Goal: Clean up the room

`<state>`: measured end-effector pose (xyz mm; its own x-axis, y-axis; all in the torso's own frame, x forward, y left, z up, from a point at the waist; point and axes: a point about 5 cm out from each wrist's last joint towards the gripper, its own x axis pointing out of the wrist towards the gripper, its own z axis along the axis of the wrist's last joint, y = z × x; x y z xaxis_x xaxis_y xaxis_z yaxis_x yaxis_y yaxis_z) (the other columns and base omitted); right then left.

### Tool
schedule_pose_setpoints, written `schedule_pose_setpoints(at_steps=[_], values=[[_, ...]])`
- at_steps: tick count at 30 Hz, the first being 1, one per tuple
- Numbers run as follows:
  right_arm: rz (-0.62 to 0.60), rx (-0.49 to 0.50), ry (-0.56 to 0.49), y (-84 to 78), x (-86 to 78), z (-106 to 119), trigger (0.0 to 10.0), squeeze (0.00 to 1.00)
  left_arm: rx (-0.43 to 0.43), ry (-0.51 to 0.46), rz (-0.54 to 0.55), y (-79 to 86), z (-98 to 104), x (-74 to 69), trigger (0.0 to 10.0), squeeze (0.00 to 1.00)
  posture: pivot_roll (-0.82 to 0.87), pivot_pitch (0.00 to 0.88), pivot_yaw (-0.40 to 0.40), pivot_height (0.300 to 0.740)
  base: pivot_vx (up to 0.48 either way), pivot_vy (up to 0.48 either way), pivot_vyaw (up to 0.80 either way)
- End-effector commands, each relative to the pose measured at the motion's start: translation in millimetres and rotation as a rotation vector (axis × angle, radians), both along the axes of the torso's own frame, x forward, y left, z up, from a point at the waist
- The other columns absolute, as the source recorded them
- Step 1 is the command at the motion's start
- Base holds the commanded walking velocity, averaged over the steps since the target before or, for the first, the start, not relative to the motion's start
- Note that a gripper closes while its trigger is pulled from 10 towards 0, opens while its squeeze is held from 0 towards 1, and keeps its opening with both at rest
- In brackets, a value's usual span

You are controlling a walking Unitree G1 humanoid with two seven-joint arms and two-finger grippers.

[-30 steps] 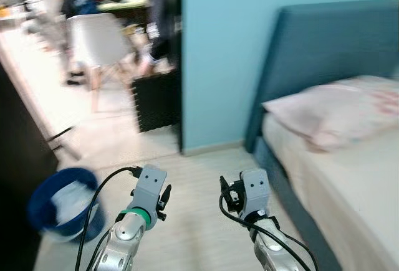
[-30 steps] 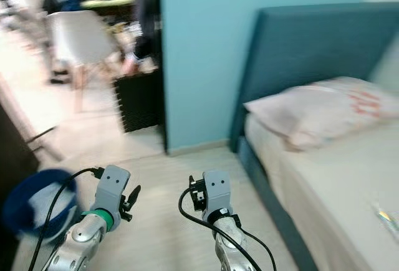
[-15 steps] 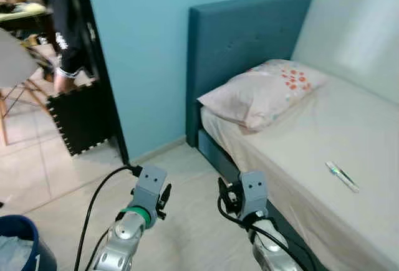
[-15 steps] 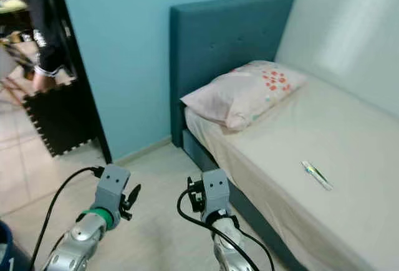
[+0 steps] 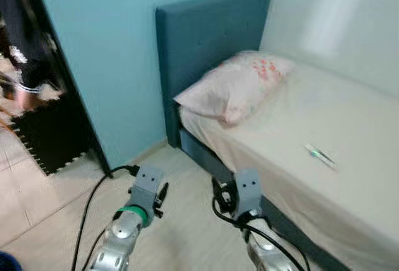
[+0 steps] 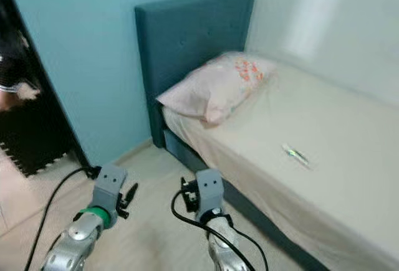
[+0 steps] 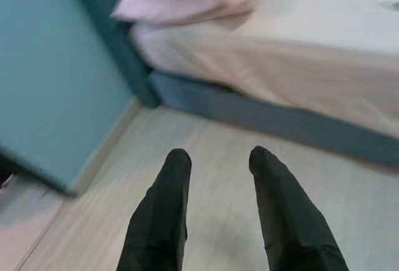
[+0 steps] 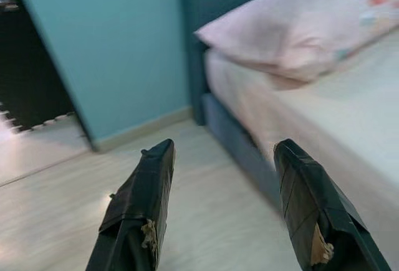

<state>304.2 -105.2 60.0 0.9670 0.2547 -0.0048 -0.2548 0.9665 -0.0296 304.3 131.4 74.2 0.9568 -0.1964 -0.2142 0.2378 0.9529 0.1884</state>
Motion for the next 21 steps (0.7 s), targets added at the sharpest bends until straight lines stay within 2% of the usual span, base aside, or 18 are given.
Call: schedule_pose_setpoints(at_steps=[1,15,21], values=[[-0.012,0.009,0.014,-1.6,-2.3,-3.5,10.0,0.0,-0.011,-0.003,-0.015,-1.9,-0.1,-1.4,10.0,0.0,-0.08,0.017,0.081,0.74,0.0,0.0,-0.8],[-0.014,0.01,0.015,-1.6,-2.4,-3.5,10.0,0.0,0.0,-0.002,-0.017,-1.4,-0.8,-1.7,10.0,0.0,-0.08,0.02,0.081,0.74,0.0,0.0,-0.8],[-0.014,0.011,0.015,-1.3,-2.6,-3.6,10.0,0.0,-0.029,-0.006,-0.019,-2.5,1.3,-1.4,10.0,0.0,-0.08,0.019,0.082,0.74,0.0,0.0,-0.8]])
